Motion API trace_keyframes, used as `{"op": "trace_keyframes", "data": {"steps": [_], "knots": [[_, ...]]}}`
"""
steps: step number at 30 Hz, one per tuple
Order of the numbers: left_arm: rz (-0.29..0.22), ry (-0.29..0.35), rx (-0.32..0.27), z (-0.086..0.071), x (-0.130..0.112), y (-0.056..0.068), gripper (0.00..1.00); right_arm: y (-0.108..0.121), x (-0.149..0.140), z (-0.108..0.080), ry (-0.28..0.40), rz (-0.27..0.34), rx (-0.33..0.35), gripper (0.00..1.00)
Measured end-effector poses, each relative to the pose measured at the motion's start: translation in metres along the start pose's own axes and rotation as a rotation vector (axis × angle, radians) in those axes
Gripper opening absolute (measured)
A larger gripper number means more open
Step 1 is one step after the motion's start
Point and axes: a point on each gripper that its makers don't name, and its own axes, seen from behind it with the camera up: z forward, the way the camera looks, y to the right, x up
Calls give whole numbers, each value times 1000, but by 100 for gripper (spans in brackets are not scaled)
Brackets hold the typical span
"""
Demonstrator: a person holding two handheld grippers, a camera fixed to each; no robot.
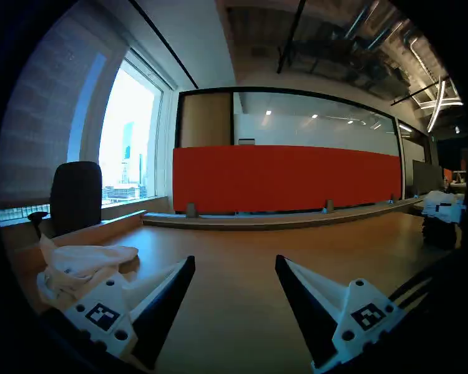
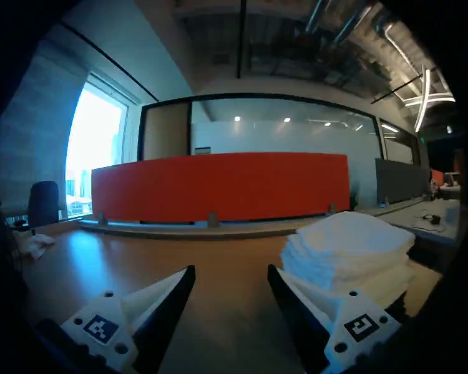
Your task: Fold towel
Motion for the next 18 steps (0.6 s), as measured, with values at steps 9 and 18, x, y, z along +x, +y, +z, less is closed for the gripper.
{"op": "trace_keyframes", "data": {"steps": [9,18], "knots": [[0,0,0,0,0,0,95,-1,-4,0,3,-7,2,89],[0,0,0,0,0,0,95,-5,-2,-3,13,-19,9,89]]}}
